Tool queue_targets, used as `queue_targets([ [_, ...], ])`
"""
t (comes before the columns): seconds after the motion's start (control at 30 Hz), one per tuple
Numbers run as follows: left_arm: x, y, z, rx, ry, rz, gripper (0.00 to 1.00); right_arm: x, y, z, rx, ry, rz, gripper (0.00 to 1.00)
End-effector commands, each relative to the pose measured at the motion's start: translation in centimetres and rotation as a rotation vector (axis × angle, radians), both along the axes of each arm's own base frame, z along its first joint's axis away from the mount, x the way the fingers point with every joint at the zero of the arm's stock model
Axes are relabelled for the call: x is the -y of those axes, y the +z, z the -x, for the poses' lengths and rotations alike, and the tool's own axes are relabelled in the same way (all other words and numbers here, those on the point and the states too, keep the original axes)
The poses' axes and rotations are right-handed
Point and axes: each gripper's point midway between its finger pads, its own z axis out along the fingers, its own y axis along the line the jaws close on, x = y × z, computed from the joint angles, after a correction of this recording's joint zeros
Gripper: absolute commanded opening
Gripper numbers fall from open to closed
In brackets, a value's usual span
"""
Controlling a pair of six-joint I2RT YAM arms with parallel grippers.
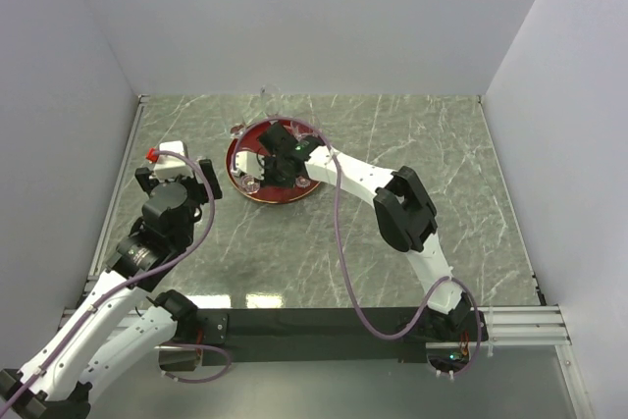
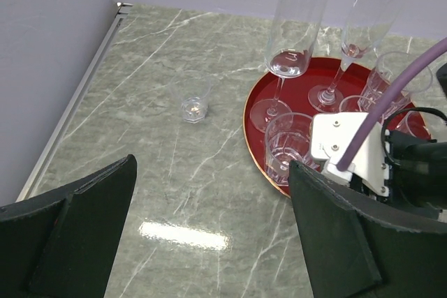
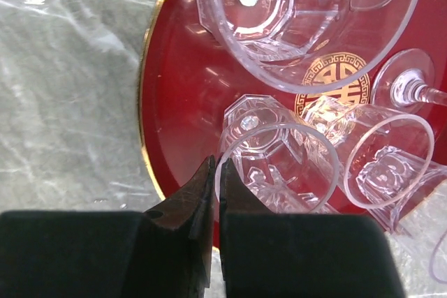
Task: Place the glasses into the tray
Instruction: Place the glass into the tray
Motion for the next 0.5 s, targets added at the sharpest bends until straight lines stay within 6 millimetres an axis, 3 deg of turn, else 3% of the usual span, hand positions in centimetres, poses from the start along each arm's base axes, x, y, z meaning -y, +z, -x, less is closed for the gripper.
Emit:
queue_targets([
  [0.0,-0.4,1.1,-0.1,0.049,0.021,0.021,0.96,-0.9,2.4,-2.3,0.078,-0.05,-0.062,0.07],
  [0.13,-0.4,1.0,-0.1,0.046,0.019,0.019,0.96,-0.7,2.0,-2.9,0.089,-0.065,-0.054,0.11],
  [0.23,-0.4,1.1,-0.1,0.048,0.022,0.02,0.96,-0.6,2.1,-3.2,0.098,-0.076,-0.055,0.22],
  [0.37,-0.4,1.0,-0.1,0.047,0.022,0.019,0.95,-0.6,2.4,-3.3,0.106,-0.081,-0.063,0.43],
  [0.47,-0.4,1.0,-0.1,0.046,0.024,0.017,0.95,-0.6,3.3,-3.2,0.117,-0.084,-0.079,0.5],
])
